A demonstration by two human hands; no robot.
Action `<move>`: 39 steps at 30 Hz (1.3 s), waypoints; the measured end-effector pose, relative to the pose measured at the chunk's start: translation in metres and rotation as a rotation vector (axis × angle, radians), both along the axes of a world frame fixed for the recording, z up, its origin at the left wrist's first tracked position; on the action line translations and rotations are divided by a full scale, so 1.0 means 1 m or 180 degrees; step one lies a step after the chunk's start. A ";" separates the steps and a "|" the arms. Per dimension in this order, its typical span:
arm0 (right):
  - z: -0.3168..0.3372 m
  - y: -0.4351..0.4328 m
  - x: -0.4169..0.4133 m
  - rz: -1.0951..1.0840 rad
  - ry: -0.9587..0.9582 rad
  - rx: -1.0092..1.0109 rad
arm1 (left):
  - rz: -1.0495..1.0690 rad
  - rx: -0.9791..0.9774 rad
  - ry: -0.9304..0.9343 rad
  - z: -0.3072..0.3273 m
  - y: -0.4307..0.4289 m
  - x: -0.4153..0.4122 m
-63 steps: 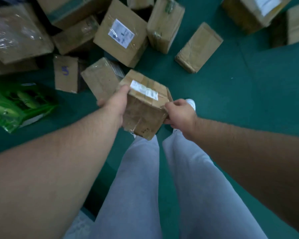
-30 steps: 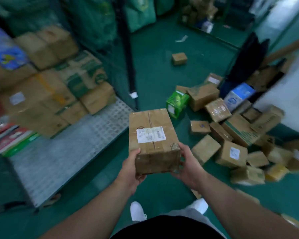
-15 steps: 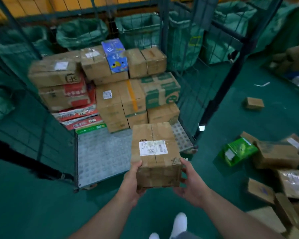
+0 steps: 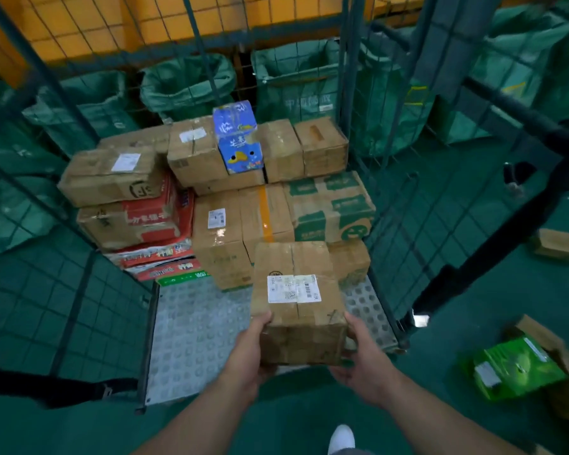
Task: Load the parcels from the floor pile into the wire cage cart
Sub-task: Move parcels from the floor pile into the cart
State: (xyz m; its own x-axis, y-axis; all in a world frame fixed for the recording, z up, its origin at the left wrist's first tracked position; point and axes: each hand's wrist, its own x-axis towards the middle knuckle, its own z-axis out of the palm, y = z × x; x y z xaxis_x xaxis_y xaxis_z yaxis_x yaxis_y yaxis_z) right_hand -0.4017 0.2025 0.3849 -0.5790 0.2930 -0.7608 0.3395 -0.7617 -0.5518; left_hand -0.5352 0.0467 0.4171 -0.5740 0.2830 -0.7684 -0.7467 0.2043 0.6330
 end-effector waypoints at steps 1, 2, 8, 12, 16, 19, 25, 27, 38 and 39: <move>0.001 0.015 -0.019 0.0084 0.0020 -0.0036 | 0.0097 -0.0032 0.0025 0.001 0.009 -0.012; 0.005 0.024 -0.034 0.0162 0.0003 -0.0031 | 0.0216 -0.0039 0.0011 0.002 0.013 -0.021; 0.007 0.034 -0.120 0.0655 -0.0093 0.0121 | 0.0912 0.0119 -0.0213 0.000 0.009 -0.079; 0.006 0.020 -0.187 0.0758 -0.0145 0.0104 | 0.1151 0.0150 -0.0146 -0.007 -0.005 -0.139; 0.010 0.009 -0.246 0.0852 -0.0211 0.0145 | 0.1283 0.0293 -0.0269 -0.014 -0.016 -0.193; 0.010 0.000 -0.303 0.0800 -0.0387 0.0181 | 0.1245 0.0316 -0.0317 -0.024 -0.028 -0.254; -0.005 -0.016 -0.420 0.0560 -0.0531 0.0199 | 0.0995 0.0221 -0.0248 -0.062 -0.037 -0.379; -0.013 -0.020 -0.459 0.0482 -0.0588 0.0156 | 0.0927 0.0260 -0.0280 -0.091 -0.040 -0.421; -0.146 -0.007 -0.595 0.0998 -0.1353 0.1022 | 0.1398 0.0056 -0.0317 -0.151 -0.003 -0.533; -0.157 -0.004 -0.600 0.1142 -0.1358 0.1189 | 0.1520 0.0108 -0.0346 -0.155 0.001 -0.537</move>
